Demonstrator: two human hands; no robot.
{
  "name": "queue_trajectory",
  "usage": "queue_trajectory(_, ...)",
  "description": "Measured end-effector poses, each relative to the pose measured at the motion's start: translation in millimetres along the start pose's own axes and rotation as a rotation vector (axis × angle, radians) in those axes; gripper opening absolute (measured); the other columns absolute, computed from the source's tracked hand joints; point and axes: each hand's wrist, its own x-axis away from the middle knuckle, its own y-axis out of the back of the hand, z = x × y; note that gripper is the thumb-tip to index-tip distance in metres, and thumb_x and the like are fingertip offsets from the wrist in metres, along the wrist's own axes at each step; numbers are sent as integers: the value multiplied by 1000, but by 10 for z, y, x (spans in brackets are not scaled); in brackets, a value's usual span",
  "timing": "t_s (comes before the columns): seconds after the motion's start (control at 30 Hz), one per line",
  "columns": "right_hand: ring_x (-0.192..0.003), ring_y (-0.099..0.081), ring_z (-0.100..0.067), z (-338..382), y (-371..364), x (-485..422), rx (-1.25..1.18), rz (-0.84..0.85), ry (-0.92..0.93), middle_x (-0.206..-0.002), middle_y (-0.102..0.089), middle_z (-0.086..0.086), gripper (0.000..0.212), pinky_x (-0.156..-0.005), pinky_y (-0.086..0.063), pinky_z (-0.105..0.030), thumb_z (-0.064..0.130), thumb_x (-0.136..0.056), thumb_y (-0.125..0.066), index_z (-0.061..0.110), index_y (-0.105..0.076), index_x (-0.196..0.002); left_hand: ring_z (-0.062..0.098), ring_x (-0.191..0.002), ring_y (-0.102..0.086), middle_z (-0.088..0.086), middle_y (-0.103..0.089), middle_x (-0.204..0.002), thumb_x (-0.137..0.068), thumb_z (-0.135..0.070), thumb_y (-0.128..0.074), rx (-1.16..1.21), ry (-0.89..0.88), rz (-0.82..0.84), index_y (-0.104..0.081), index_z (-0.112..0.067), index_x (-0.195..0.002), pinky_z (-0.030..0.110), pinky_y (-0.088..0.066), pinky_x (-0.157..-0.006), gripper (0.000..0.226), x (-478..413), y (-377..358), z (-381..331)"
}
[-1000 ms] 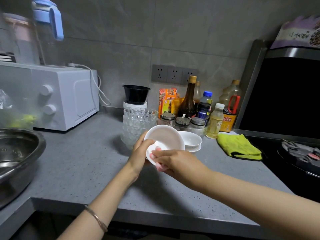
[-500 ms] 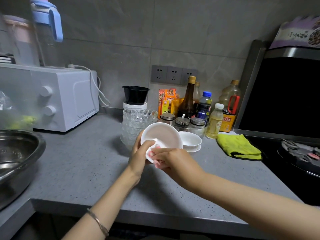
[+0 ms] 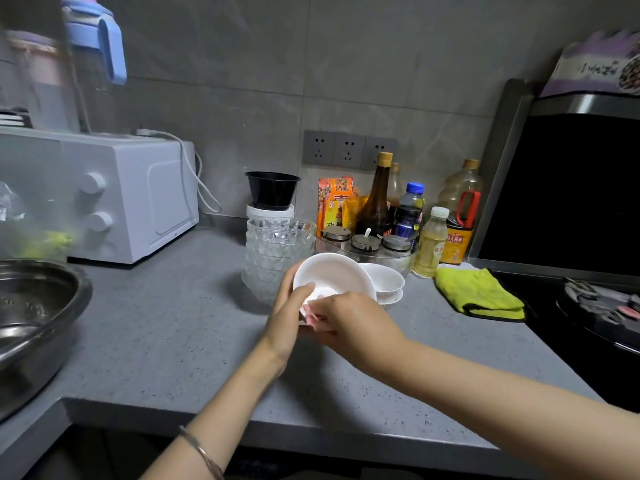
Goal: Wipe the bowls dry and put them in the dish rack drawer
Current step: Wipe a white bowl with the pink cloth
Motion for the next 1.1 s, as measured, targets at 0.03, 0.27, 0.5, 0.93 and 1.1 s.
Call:
queue_trajectory(0.03,-81,-59,-27,24,-16,7,-56,-16,-16,-90,-66,-5,10,-63,-35,-30,27,-92,-58,18,-62,-94,13,-83,-60,-1,-65,-96,-95,-19,-45,-12,-1,-19,-59,-33,-108,24,-50,-66,23,-13,-17,28)
queue_trajectory(0.27,-127,-50,-23,-417,284,137,480,248,406,-136,-55,-3,57,-105,-39,-42,26,-68,-78,17,-64,-123,4,-75,-64,-6,-69,-85,-100,-21,-37,-147,-10,127,-63,-20,-101,14,-49,-62,26,-44,160,-221)
queue_trajectory(0.5,-137,-35,-14,-453,474,12,813,191,555,-147,-41,4,62,-114,-20,-34,17,-74,-59,18,-51,-135,22,-91,-68,9,-73,-97,-90,-47,-50,-202,165,351,-71,-22,-96,35,-51,-89,34,-93,184,-353)
queue_trajectory(0.93,-147,-6,-26,-90,143,177,398,288,176,-160,2,-9,88,-118,-8,-35,47,-90,-56,9,-6,-152,12,-85,-67,2,-72,-93,-100,-27,-35,-89,59,164,-64,-12,-106,21,-55,-75,33,-25,134,-236)
queue_trajectory(1.1,-120,-53,-31,95,88,173,527,135,191,-135,-52,-15,50,-86,-51,-36,40,-87,-61,10,-58,-126,9,-72,-64,-1,-68,-81,-101,-21,-34,-90,-6,78,-63,-14,-96,15,-51,-63,31,-35,121,-241)
